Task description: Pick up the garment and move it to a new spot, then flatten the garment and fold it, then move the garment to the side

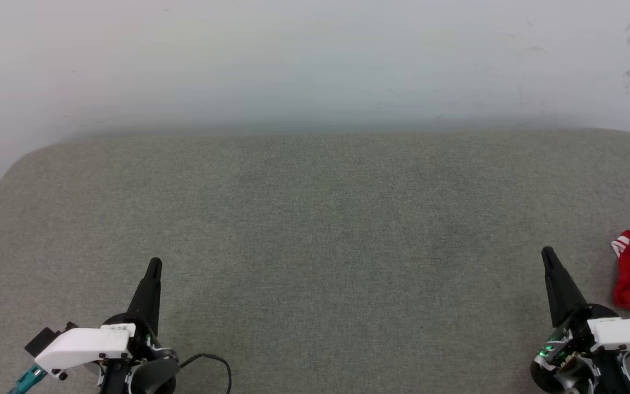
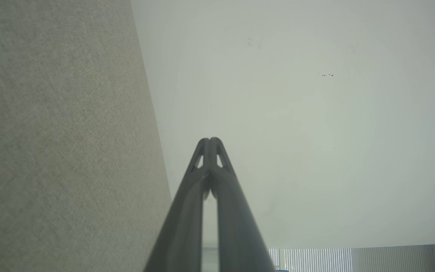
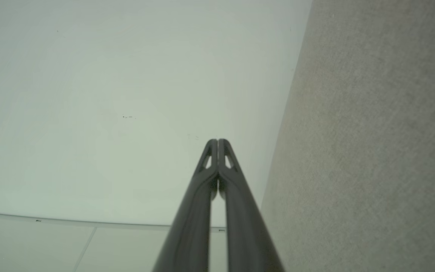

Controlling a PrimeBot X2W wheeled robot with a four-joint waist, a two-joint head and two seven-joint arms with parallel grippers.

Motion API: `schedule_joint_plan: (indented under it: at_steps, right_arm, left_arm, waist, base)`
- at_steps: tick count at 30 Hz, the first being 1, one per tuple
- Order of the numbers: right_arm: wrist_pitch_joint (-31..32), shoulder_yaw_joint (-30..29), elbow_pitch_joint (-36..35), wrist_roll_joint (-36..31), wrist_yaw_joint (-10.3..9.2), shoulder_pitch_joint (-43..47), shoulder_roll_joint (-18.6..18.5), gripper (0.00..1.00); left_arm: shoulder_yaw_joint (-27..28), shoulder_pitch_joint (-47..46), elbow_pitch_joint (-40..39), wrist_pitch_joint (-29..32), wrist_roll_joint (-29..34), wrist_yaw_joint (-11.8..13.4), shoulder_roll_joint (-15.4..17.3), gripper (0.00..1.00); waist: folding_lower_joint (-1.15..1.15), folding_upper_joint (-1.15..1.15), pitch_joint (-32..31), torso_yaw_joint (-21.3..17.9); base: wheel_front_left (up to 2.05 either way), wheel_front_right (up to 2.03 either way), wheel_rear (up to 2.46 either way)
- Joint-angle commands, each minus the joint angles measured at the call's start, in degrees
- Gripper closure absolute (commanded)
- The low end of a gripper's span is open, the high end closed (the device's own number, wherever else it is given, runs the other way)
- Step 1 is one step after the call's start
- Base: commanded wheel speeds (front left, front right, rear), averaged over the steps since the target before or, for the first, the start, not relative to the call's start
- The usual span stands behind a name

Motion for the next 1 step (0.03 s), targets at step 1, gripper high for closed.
schedule_joint_plan:
  at_steps: [1]
  right_arm:
    - [0.2, -0.1, 0.1, -0.3, -0.02, -0.9, 0.2, 1.0]
  left_arm:
    - [0.2, -0.5, 0.0, 0.2, 0.0, -0.3, -0.1, 1.0]
  waist:
    - [0.0, 0.0, 0.0, 0.0]
  base:
    - [0.0, 0.0, 0.0]
